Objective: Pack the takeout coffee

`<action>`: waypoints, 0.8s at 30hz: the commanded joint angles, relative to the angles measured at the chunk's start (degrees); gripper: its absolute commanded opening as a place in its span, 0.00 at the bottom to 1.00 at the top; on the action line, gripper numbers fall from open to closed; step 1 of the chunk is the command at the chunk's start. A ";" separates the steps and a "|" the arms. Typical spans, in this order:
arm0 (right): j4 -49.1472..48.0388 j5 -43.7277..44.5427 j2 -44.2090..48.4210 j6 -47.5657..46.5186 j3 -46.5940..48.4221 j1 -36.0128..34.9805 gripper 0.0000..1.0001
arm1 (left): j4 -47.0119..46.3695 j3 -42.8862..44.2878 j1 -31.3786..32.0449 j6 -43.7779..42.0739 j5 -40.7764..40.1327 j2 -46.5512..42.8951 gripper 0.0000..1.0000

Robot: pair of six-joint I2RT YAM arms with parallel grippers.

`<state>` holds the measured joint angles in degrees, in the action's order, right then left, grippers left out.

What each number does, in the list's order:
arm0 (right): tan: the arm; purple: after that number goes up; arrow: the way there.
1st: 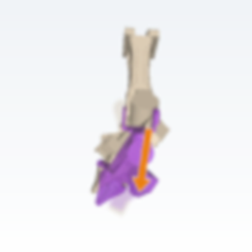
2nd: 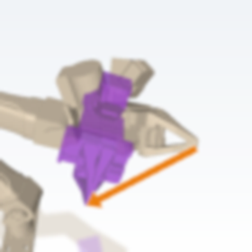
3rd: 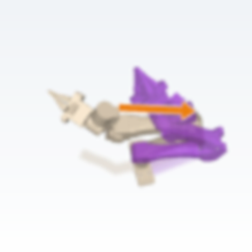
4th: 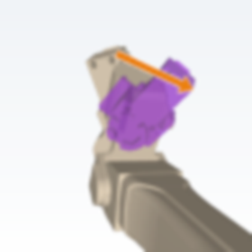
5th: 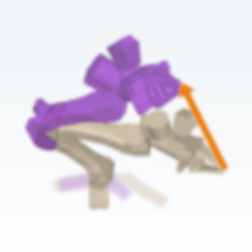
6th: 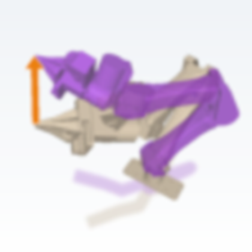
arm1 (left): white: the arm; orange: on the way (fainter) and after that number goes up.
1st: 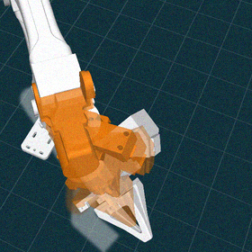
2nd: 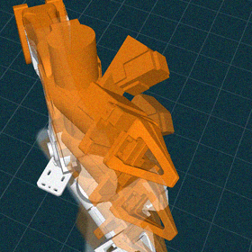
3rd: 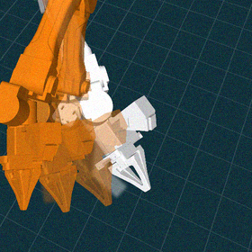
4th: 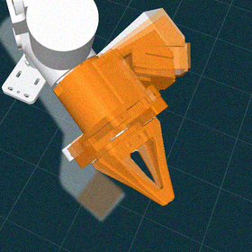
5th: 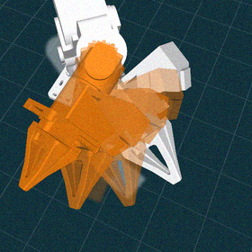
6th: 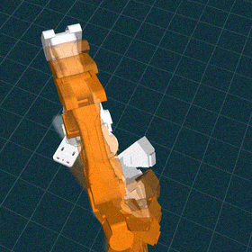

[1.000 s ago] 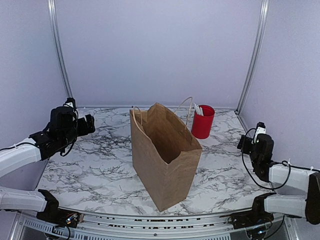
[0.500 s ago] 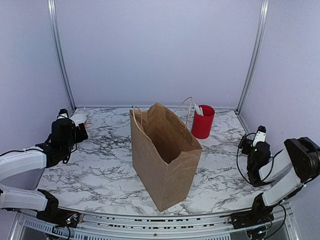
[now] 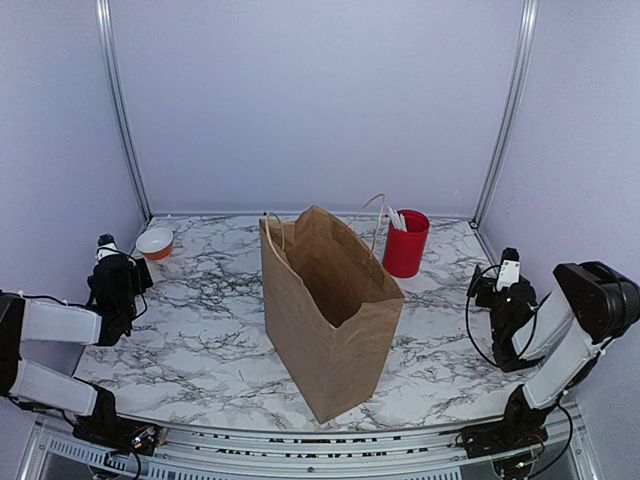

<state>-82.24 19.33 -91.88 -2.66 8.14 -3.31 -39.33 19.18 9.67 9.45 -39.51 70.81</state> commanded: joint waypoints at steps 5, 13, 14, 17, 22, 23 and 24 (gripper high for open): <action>0.81 0.66 -0.40 -1.08 3.85 -0.42 1.00 | -29.15 -6.30 -1.42 -9.77 9.43 10.38 0.99; 2.29 0.59 -0.07 -0.90 4.12 -0.48 1.00 | -35.88 -6.61 -6.47 -10.34 27.08 16.91 0.99; 2.12 0.57 -0.14 -1.01 4.15 -0.47 1.00 | -31.87 -5.46 -6.96 -9.50 27.98 16.28 0.99; 2.17 0.55 -0.11 -0.95 4.16 -0.47 1.00 | -31.89 -5.11 -7.57 -8.36 26.28 16.66 0.99; 2.17 0.57 -0.17 -0.88 4.13 -0.48 1.00 | -32.00 -5.20 -7.61 -8.38 26.06 16.64 0.99; 2.17 0.55 -0.08 -0.90 4.06 -0.48 1.00 | -32.01 -5.19 -7.57 -8.40 26.09 16.65 0.99; 2.17 0.53 -0.07 -0.92 4.13 -0.51 1.00 | -31.98 -5.15 -7.56 -8.39 26.10 16.65 0.99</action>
<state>-80.03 19.59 -91.92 -3.27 11.38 -3.62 -70.15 13.17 2.35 0.84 -14.48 87.20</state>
